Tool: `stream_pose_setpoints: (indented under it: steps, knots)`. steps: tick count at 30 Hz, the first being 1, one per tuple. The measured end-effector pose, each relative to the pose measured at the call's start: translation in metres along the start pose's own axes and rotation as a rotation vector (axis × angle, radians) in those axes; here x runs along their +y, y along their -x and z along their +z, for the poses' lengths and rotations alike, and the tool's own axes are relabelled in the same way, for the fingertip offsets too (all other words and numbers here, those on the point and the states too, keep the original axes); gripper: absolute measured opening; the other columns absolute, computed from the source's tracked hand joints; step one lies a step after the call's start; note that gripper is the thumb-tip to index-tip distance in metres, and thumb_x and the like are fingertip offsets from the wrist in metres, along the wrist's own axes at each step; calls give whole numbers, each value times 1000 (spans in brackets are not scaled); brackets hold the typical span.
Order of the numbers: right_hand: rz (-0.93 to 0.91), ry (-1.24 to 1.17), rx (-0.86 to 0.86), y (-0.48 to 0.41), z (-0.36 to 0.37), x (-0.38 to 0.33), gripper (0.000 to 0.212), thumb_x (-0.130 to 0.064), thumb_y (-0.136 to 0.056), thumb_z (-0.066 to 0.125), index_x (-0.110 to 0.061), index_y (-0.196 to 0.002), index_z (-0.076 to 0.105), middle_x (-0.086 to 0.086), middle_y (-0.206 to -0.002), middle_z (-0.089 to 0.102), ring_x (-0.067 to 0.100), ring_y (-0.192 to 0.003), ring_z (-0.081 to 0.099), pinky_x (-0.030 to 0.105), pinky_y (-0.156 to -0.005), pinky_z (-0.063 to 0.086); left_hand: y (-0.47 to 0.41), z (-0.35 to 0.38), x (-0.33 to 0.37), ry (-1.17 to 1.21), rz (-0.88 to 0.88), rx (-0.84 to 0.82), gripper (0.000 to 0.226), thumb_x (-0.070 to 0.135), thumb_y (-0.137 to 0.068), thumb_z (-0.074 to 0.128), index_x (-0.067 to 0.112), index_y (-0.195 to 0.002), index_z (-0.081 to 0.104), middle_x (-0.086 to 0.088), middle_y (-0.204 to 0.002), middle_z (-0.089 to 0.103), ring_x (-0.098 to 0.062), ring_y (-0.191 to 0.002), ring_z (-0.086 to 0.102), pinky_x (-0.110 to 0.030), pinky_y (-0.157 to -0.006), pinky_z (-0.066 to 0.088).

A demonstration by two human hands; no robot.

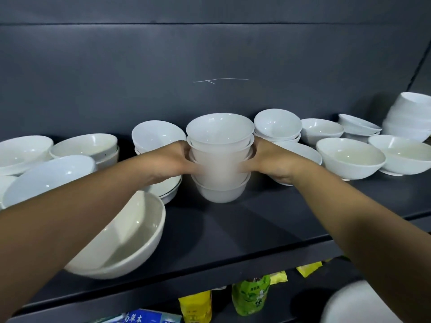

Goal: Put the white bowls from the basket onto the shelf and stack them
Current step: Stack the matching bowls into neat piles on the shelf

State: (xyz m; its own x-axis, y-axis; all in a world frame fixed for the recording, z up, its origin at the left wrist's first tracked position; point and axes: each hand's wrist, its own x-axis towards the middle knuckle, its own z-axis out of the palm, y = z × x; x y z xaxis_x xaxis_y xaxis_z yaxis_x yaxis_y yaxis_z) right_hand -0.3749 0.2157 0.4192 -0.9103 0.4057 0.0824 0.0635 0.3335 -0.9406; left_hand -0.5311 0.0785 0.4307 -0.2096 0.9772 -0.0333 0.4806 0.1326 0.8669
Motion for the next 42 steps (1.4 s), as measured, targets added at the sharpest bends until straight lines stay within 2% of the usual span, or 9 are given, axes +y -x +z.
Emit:
stream_pose_setpoints:
  steps: [6,16,21,27,31,34,36,39,42]
  knots:
    - [-20,-54,33,0,3,7,67,-6,-68,77,-25,-125,47,-9,-122,60,6,-116,53,25,-100,43,0,3,-4,38,17,40,59,1,-69,76,18,-121,52,2,-119,64,-10,-111,59,-24,-94,46]
    - [-30,5,81,-2,4,6,79,-26,-60,83,-26,-128,44,-9,-124,59,7,-117,53,28,-102,42,3,5,-8,-66,-15,51,87,37,-53,81,20,-130,45,7,-128,58,-10,-119,54,-33,-105,41]
    - [-97,-114,180,1,20,17,81,-37,-54,79,-33,-127,43,-13,-124,59,4,-119,53,28,-102,42,10,5,-8,-99,-44,24,47,21,-81,67,25,-122,46,7,-128,55,-9,-119,51,-22,-100,38]
    - [-175,-136,254,6,27,25,53,-14,-75,72,-40,-112,45,-21,-115,57,-3,-110,52,25,-98,41,31,-11,0,-98,-44,148,42,24,-88,58,17,-128,48,7,-132,52,1,-119,47,-11,-96,32]
    - [-195,-44,320,11,32,23,66,-27,-71,75,-28,-128,42,-12,-128,55,6,-121,50,31,-105,40,51,-30,0,-279,-91,328,37,33,-88,57,21,-123,53,7,-119,53,-5,-110,50,-12,-89,33]
    - [-233,4,501,21,44,19,72,-30,-71,75,-20,-134,41,-6,-138,49,7,-129,43,30,-110,34,73,-39,-2,-357,-88,392,17,33,-90,54,22,-101,61,6,-99,52,-8,-92,47,-12,-72,35]
    - [-263,44,680,33,57,12,64,-22,-77,73,-21,-133,43,-6,-141,45,7,-132,38,27,-112,29,95,-38,-4,-388,-74,441,16,33,-88,56,27,-100,64,10,-99,61,-7,-95,53,-12,-74,37]
    - [-385,-6,618,47,85,-11,39,-17,-78,72,-35,-108,55,-13,-121,57,2,-118,50,20,-104,36,141,-27,-13,-544,-20,526,25,58,-77,58,43,-97,60,14,-97,65,-11,-97,57,-3,-74,36]
    - [-388,44,439,37,115,-36,24,-16,-80,69,-31,-97,62,-21,-108,57,-2,-110,52,13,-100,37,171,-9,-32,-485,-7,521,73,95,-35,41,54,-95,48,36,-109,50,-1,-106,51,9,-81,28]
